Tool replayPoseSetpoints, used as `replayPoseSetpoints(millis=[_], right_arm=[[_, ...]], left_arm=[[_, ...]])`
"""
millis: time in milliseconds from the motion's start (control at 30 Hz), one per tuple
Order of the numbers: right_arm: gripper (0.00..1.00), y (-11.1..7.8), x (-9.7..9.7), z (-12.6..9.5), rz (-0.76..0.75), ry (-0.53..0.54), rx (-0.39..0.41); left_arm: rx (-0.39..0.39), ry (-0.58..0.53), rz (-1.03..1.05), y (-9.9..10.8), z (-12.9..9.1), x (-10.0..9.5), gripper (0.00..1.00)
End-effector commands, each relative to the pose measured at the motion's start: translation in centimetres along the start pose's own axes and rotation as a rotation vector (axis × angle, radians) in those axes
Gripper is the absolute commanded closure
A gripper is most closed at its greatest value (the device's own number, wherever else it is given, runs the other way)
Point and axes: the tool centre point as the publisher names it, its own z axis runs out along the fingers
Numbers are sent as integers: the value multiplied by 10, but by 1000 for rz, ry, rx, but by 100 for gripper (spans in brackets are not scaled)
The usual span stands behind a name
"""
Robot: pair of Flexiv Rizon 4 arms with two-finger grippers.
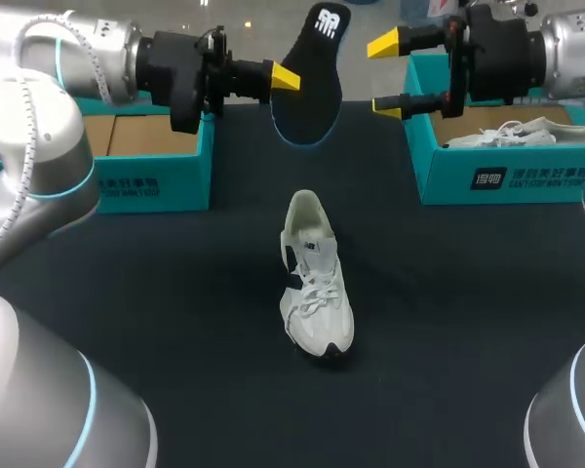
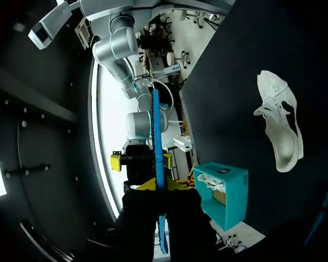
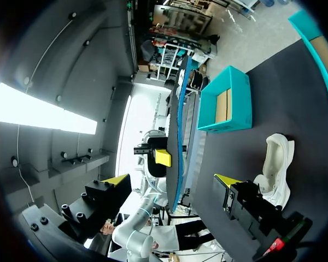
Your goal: Take the shoe out of the shoebox, open the shoe tongue, remove and reinsert the insole, then place the shoe into the shoebox
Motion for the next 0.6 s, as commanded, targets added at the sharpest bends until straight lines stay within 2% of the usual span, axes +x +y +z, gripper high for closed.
replayPoseSetpoints(millis=[33,267,333,433,533,600], right_arm=[[0,14,4,17,0,-5,22],[2,15,5,28,4,-3,50],[16,14,5,31,12,-1,56],[24,12,3,38,20,0,74],[51,8,-1,45,29,2,86],[55,8,-2,45,33,4,86]], left_arm=[[-24,-35,1,-2,10,2,100],[-57,-77,15,0,17,0,100],[-69,-91,19,0,18,-1,100],[-89,-106,22,1,19,-1,100],[-97,-117,30,-1,21,-1,100],[-104,-124,32,-2,22,-2,100]])
